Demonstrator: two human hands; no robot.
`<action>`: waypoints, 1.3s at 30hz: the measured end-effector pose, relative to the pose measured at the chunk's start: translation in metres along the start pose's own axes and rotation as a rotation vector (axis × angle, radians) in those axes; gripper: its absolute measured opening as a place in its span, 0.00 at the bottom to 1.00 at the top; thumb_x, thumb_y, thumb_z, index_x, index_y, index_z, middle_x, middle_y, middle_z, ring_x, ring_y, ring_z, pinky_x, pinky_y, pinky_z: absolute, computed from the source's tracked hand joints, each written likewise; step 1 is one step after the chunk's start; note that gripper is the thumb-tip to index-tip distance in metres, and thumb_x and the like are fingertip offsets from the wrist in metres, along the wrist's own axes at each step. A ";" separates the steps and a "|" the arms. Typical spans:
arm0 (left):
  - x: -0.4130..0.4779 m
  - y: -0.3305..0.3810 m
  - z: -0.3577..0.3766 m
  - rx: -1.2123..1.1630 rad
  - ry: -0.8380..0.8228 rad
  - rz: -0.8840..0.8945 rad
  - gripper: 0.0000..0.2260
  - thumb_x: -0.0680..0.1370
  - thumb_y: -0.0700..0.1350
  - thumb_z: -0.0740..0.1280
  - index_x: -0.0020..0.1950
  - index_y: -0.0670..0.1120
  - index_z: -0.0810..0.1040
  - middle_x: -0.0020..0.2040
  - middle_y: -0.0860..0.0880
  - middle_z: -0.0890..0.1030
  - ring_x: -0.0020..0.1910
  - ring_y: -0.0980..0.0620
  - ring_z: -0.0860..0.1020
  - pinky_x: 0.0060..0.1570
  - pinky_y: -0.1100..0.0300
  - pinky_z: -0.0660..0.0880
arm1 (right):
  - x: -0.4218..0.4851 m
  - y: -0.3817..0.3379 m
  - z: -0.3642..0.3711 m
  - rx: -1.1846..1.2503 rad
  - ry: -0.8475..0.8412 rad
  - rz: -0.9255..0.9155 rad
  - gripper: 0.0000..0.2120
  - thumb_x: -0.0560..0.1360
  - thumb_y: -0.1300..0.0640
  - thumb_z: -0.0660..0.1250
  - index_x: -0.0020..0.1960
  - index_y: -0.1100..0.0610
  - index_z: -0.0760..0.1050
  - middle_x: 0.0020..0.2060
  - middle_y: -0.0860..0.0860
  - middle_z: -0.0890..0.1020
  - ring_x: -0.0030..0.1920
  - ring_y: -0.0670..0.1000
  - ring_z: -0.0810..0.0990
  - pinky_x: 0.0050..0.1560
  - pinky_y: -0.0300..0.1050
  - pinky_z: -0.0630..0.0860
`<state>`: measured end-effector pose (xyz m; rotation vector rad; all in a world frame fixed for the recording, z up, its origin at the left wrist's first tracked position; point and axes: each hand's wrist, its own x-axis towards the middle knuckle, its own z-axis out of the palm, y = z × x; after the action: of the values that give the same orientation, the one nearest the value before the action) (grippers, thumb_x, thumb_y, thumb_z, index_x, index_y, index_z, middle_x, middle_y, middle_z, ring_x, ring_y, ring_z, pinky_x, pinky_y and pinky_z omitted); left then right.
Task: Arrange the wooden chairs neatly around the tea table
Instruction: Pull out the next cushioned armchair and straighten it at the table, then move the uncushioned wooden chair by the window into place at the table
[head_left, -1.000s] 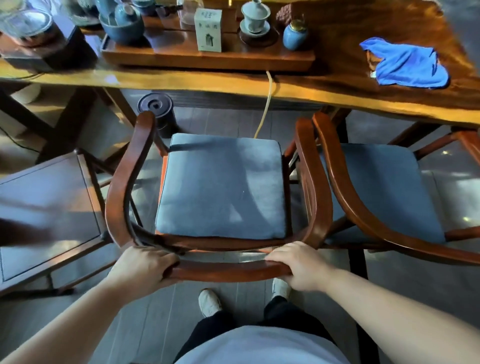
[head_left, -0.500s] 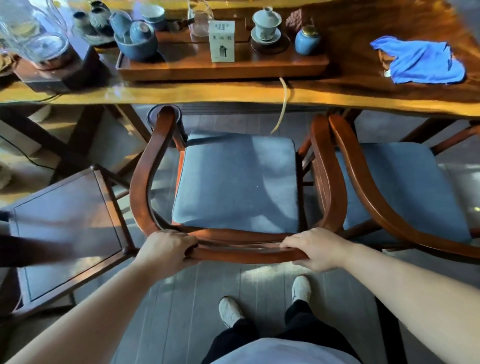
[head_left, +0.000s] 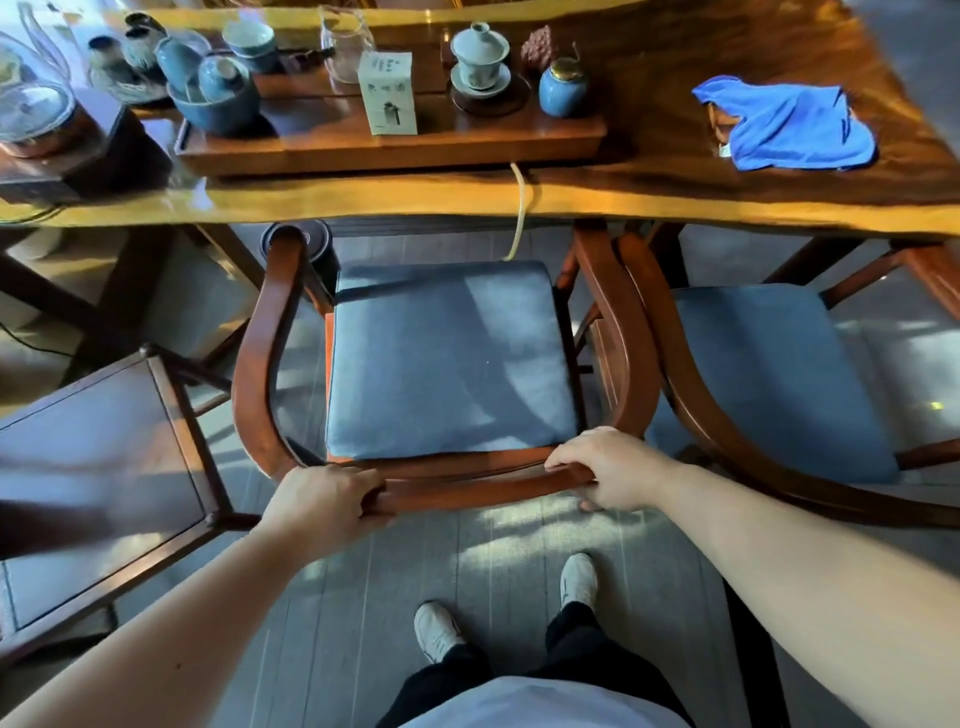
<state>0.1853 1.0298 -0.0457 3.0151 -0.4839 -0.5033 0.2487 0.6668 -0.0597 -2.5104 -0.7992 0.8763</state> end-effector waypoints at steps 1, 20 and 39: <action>-0.002 -0.003 0.000 0.003 -0.011 0.009 0.19 0.70 0.66 0.65 0.53 0.55 0.77 0.46 0.55 0.83 0.46 0.50 0.80 0.39 0.56 0.75 | 0.000 -0.002 0.003 0.006 0.009 -0.011 0.20 0.71 0.59 0.74 0.61 0.48 0.79 0.55 0.46 0.83 0.57 0.51 0.77 0.61 0.44 0.67; -0.032 -0.003 0.007 -0.015 -0.002 0.036 0.17 0.71 0.64 0.65 0.51 0.53 0.75 0.45 0.53 0.82 0.44 0.48 0.80 0.37 0.55 0.71 | -0.012 -0.024 0.023 -0.091 -0.043 0.028 0.21 0.73 0.51 0.74 0.64 0.46 0.75 0.58 0.44 0.79 0.61 0.48 0.74 0.63 0.49 0.69; -0.094 -0.004 -0.034 0.100 0.083 -0.136 0.34 0.71 0.65 0.64 0.70 0.45 0.69 0.67 0.42 0.75 0.67 0.40 0.70 0.66 0.41 0.67 | 0.080 -0.152 -0.014 -0.335 -0.016 -0.418 0.39 0.72 0.29 0.60 0.77 0.47 0.58 0.77 0.55 0.62 0.75 0.55 0.58 0.75 0.55 0.51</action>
<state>0.1130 1.0632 0.0150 3.1651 -0.3094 -0.3688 0.2504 0.8320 -0.0096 -2.4578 -1.5153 0.6601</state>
